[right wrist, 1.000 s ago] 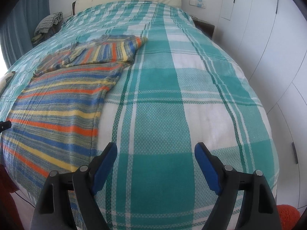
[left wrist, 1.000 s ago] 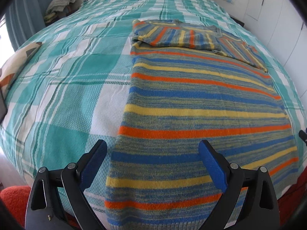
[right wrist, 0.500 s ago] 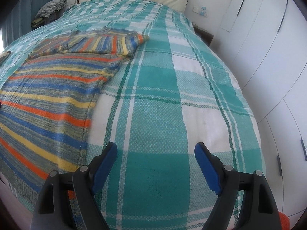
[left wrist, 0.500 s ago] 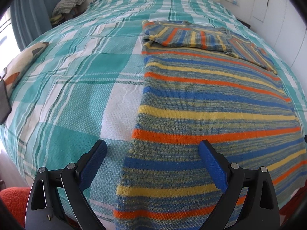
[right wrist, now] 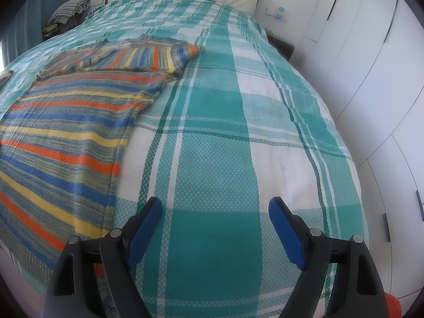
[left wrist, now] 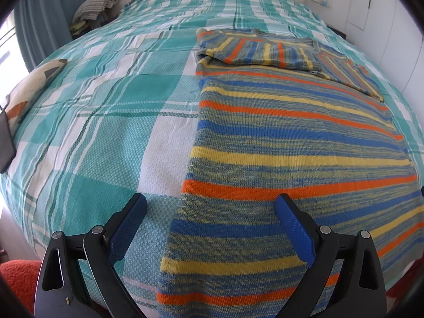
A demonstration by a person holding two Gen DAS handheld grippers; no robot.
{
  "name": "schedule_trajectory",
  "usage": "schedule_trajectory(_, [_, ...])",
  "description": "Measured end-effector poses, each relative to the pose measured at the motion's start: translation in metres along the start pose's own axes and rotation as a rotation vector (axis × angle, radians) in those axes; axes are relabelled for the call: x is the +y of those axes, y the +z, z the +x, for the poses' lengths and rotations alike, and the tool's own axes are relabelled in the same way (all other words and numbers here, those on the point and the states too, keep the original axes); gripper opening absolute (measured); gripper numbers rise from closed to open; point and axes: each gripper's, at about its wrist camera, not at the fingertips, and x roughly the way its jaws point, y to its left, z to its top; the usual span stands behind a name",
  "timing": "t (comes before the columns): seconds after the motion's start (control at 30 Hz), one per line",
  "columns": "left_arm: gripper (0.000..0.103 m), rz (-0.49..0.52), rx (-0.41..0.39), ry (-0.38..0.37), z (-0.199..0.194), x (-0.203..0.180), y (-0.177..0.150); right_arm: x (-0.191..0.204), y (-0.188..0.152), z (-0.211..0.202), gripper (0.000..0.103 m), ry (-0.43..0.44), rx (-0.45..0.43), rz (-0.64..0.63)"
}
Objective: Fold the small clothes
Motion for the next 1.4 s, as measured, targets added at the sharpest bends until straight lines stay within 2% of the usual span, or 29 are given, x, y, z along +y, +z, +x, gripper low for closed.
schedule_trajectory(1.4, [0.098, 0.003, -0.001, 0.002, -0.0004, -0.0005, -0.0006, -0.0049, 0.0008, 0.0031, 0.082, -0.001, 0.01, 0.031])
